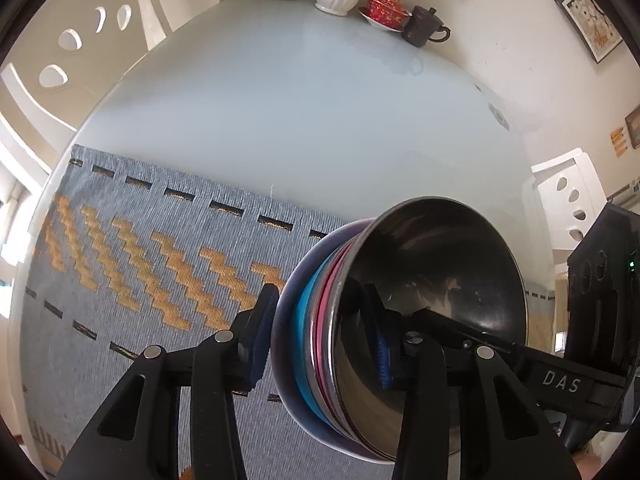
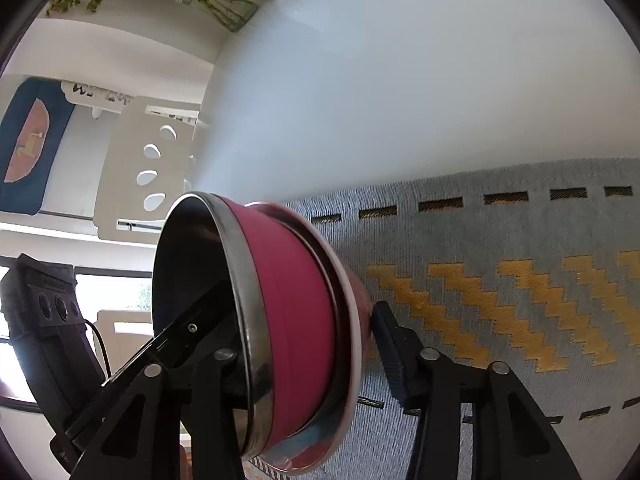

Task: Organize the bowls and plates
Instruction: 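Lift the stacked bowls with both grippers and carry them to the plate stack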

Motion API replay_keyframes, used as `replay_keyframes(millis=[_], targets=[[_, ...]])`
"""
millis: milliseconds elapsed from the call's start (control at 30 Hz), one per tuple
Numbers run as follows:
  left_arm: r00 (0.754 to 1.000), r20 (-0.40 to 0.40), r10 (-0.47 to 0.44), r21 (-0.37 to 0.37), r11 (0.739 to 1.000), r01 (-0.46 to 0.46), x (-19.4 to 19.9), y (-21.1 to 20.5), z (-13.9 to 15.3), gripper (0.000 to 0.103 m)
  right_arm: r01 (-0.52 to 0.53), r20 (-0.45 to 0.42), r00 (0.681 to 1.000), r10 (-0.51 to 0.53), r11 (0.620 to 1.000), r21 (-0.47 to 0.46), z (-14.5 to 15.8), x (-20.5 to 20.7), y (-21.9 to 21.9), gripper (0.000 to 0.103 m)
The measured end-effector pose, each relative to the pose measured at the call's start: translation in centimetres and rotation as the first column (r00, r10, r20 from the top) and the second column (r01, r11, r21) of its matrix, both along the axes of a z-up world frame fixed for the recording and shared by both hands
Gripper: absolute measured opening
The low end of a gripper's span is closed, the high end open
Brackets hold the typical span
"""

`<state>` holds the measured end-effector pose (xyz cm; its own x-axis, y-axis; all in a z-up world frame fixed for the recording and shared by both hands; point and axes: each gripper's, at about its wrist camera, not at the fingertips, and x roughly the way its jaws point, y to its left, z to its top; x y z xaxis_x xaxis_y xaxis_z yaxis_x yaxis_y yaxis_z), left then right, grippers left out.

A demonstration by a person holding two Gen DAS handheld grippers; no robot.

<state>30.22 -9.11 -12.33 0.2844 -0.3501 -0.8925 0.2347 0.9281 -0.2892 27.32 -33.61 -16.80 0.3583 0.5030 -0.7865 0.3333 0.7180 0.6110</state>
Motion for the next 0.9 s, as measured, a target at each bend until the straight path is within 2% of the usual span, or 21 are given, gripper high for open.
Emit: replay_keyframes(millis=[300,467,700,900], targets=[[1.000,0.019,-0.011,0.060,0.998,0.009,-1.1,-0.9,1.1,0.038,-0.013,-0.018,1.000,0.012,1.000,-0.022,0.9,-0.2,0.1,0.046],[1.000,0.017,-0.025,0.048,0.999,0.024,-1.8,-0.8,2.0,0.038,-0.003,-0.011,1.000,0.003,1.000,-0.021,2.0,-1.0,-0.3,0.046],[0.999,0.024,-0.041,0.080,0.996,0.039,-3.4,-0.4,3.2,0.038,0.005,-0.009,1.000,-0.005,1.000,0.015,3.2,-3.2,-0.2,0.046],[0.998,0.031,-0.052,0.105,0.993,0.048,-6.0,0.0,4.4,0.038,0.003,-0.016,1.000,-0.003,1.000,0.010,4.1,-5.6,0.3,0.046]])
